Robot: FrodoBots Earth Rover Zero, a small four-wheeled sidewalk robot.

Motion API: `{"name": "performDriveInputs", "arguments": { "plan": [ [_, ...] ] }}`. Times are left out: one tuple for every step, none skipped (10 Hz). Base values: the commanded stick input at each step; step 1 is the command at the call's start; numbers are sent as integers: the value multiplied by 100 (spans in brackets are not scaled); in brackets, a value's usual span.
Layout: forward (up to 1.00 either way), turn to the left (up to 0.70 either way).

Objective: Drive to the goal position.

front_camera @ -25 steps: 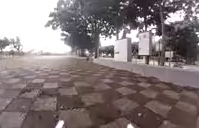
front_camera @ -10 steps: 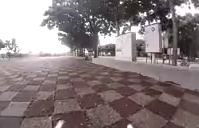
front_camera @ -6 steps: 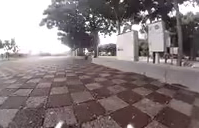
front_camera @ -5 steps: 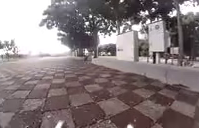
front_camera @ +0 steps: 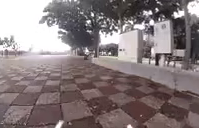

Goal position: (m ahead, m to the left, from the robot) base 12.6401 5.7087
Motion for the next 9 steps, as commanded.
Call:
{"name": "performDriveInputs", "arguments": {
  "plan": [
    [70, 35],
    [70, 35],
    [70, 35],
    [70, 35],
    [70, 35],
    [70, 35],
    [70, 35],
    [70, 0],
    [70, 0]
  ]
}}
